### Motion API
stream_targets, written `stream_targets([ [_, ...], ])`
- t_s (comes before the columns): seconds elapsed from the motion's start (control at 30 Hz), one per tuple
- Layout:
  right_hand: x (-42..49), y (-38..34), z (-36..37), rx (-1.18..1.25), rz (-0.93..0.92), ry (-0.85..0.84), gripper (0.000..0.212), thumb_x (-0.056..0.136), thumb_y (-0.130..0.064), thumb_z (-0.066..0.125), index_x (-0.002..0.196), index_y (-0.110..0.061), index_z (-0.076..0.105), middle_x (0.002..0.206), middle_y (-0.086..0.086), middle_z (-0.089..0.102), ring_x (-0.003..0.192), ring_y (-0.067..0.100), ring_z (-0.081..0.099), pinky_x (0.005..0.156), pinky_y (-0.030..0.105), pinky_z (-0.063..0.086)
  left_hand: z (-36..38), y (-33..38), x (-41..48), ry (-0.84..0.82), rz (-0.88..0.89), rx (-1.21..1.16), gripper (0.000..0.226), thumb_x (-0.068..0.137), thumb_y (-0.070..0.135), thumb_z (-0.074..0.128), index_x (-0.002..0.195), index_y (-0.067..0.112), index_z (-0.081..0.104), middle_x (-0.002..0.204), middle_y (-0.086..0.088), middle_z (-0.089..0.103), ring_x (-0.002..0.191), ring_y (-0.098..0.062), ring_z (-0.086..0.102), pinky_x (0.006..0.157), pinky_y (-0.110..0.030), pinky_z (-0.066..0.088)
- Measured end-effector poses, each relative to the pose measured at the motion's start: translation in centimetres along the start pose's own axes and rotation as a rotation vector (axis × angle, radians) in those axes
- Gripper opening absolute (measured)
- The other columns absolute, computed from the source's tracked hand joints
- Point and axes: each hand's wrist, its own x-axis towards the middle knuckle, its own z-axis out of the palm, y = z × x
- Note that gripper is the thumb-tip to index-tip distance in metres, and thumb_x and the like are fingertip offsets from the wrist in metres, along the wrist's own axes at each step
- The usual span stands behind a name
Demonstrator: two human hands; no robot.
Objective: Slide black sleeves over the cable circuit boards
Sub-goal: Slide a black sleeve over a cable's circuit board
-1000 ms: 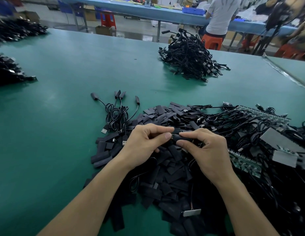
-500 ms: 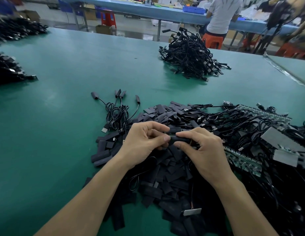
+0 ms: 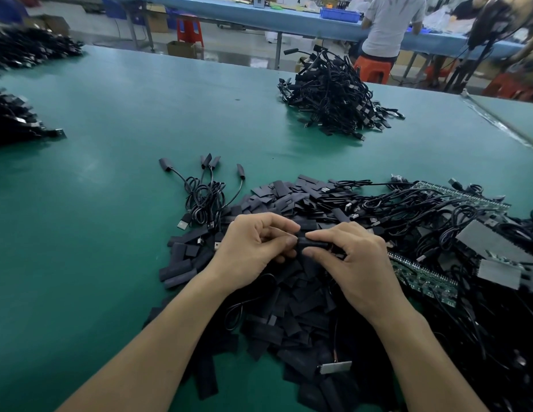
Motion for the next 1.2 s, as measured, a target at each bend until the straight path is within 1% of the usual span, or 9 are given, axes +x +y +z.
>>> stream_targets([
  [0.17,0.0,0.0,0.2,0.053,0.098,0.101,0.041,0.076,-0.030,0.084,0.116,-0.025,0.072,0.087,-0.016,0.066,0.078,0.003,0.060,0.074,0.015,0.048,-0.2,0.1,0.0,-0.008,-0.009,-0.059,0.021,0.090,-0.005,0.067,0.099,0.013,0.069,0.076,-0.007,0.075,0.072,-0.018,0.074,0.064,-0.021,0.055],
  [0.3,0.2,0.1,0.4,0.183,0.223,0.250,0.028,0.074,-0.023,0.086,0.098,-0.030,0.074,0.077,-0.018,0.069,0.071,0.001,0.066,0.069,0.016,0.053,-0.1,0.0,0.1,0.047,-0.020,-0.079,0.018,0.089,-0.005,0.069,0.097,0.011,0.070,0.074,-0.008,0.075,0.069,-0.020,0.074,0.063,-0.021,0.056],
  [0.5,0.0,-0.3,0.7,0.129,0.221,0.176,0.034,0.077,-0.024,0.084,0.109,-0.022,0.076,0.087,-0.011,0.073,0.078,0.000,0.068,0.075,0.022,0.056,-0.1,-0.2,0.2,0.078,-0.012,-0.060,0.018,0.089,-0.004,0.070,0.092,0.014,0.070,0.074,-0.008,0.075,0.069,-0.020,0.075,0.063,-0.021,0.056],
  [0.67,0.0,-0.4,0.5,0.090,0.195,0.102,0.037,0.075,-0.024,0.085,0.111,-0.018,0.075,0.087,-0.012,0.072,0.080,-0.002,0.067,0.075,0.012,0.052,-0.3,-0.5,0.3,0.079,-0.035,-0.077,0.018,0.088,-0.003,0.071,0.090,0.015,0.071,0.072,-0.006,0.075,0.068,-0.019,0.074,0.062,-0.020,0.055],
  [0.83,0.2,-0.6,0.3,0.221,0.275,0.149,0.017,0.080,-0.020,0.081,0.091,-0.031,0.076,0.075,-0.023,0.071,0.072,-0.008,0.066,0.066,0.002,0.045,-0.2,-0.5,0.3,0.082,0.003,-0.074,0.019,0.087,-0.004,0.072,0.090,0.014,0.071,0.072,-0.008,0.074,0.068,-0.022,0.074,0.062,-0.021,0.056],
  [0.9,0.3,-0.7,0.1,0.277,0.311,0.179,0.021,0.083,-0.019,0.079,0.084,-0.038,0.071,0.078,-0.027,0.070,0.070,-0.007,0.066,0.065,0.003,0.044,0.0,-0.3,0.2,0.099,0.037,-0.072,0.017,0.086,-0.003,0.073,0.090,0.013,0.071,0.073,-0.009,0.075,0.068,-0.023,0.074,0.060,-0.024,0.057],
  [1.03,0.3,-0.9,-0.2,0.242,0.331,0.232,0.008,0.087,-0.023,0.075,0.093,-0.029,0.075,0.075,-0.026,0.069,0.075,-0.007,0.065,0.068,0.005,0.045,-0.8,1.4,0.6,0.288,0.094,-0.069,0.015,0.085,0.000,0.075,0.087,0.013,0.070,0.074,-0.008,0.075,0.063,-0.022,0.073,0.055,-0.023,0.056],
  [1.13,0.4,-0.8,-1.0,-0.026,0.343,0.251,0.011,0.092,-0.028,0.065,0.090,-0.022,0.075,0.076,-0.016,0.068,0.070,0.005,0.062,0.065,0.024,0.049,-3.6,3.4,2.1,0.559,0.095,-0.191,0.014,0.085,0.001,0.075,0.085,0.012,0.066,0.073,-0.009,0.076,0.064,-0.020,0.074,0.053,-0.021,0.055],
  [1.2,0.4,-0.7,-2.0,-0.266,0.412,0.202,0.015,0.092,-0.027,0.061,0.090,-0.020,0.074,0.078,-0.006,0.068,0.074,0.016,0.057,0.061,0.029,0.045,-5.9,4.6,3.7,0.683,0.098,-0.237,0.016,0.086,-0.001,0.073,0.085,0.010,0.063,0.074,-0.012,0.075,0.065,-0.021,0.074,0.054,-0.021,0.056],
])
